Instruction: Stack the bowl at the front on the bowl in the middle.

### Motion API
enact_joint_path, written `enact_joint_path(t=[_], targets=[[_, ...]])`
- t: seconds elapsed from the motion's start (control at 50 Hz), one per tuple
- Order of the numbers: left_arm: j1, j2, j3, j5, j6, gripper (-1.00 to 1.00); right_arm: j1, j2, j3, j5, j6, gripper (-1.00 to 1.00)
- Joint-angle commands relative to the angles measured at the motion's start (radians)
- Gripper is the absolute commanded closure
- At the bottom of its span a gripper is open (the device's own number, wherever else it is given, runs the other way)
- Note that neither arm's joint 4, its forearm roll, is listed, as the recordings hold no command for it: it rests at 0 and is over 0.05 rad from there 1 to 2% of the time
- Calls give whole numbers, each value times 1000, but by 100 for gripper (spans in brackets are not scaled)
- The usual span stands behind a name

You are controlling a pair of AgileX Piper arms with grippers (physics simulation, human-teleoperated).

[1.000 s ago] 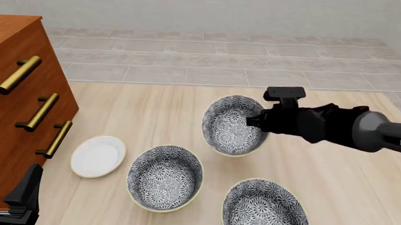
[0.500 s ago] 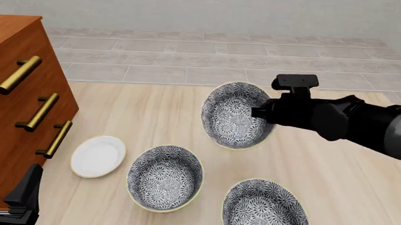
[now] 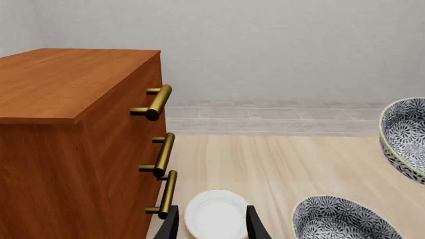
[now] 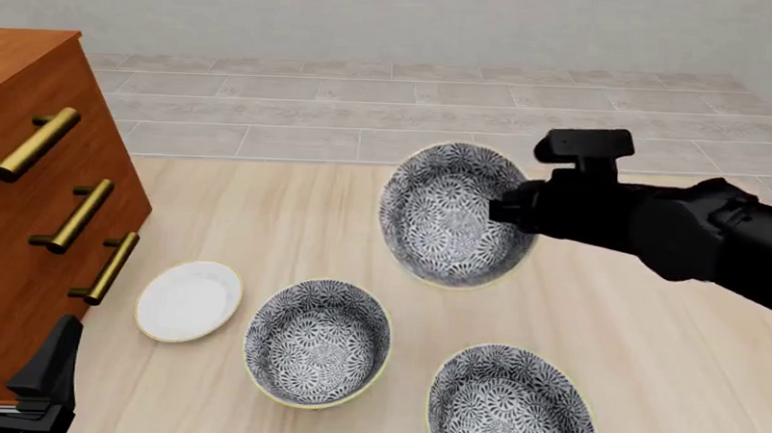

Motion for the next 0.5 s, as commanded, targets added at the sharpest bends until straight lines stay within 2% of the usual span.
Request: enact_joint_path(t=[0.02,0.3,0.5], targets=[[0,0,0,0,0,-100,51,-114,7,50,8,100],[0,0,0,0,0,-100,110,-243,17,112,9,100],[0,0,0,0,0,-100,131,-282,22,130,5,100]])
